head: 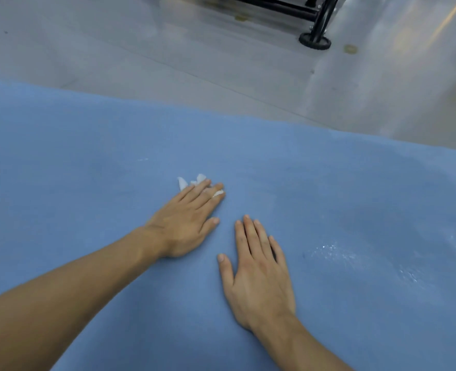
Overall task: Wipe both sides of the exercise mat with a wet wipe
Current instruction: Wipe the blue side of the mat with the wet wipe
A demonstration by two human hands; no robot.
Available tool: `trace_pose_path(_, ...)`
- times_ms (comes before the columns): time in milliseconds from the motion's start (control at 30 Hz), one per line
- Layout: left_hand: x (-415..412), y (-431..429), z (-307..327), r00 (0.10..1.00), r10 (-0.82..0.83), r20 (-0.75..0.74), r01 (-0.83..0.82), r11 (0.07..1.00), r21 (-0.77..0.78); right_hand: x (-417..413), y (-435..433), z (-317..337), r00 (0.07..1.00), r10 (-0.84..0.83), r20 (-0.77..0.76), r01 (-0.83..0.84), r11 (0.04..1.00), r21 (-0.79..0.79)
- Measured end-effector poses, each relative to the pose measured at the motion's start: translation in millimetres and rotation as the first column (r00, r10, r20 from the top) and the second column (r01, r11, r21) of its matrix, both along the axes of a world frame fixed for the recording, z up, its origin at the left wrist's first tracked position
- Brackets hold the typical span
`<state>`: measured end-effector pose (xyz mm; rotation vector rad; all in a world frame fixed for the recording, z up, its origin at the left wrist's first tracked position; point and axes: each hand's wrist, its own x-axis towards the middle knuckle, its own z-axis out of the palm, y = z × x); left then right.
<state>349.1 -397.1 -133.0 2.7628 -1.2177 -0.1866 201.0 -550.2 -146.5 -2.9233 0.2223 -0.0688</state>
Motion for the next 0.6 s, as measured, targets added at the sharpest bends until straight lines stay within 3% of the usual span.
trace_pose_path(200,-40.4,101.0,3.0,0.999,0.009,-0.053,-0.009,1.000,0.003,-0.4,2.7,0.9,1.000,-0.014,0.009,0.014,1.000,0.012)
trace_pose_path(333,-7.8,143.5,3.7,0.947,0.305,-0.104,-0.307,0.952,0.002,-1.1,2.4,1.1,1.000,-0.007,0.003,0.007,1.000,0.018)
trace_pose_path(400,14.2,140.5,3.9,0.901,0.426,-0.082,-0.424,0.905,0.042,-1.2,2.0,1.2,1.000,-0.011,0.009,0.010,1.000,0.024)
trace_pose_path(600,43.9,39.0,-8.0,0.877,0.465,-0.121,-0.474,0.878,-0.066,-0.4,1.8,3.4,1.000,-0.010,-0.014,0.010,0.999,0.039)
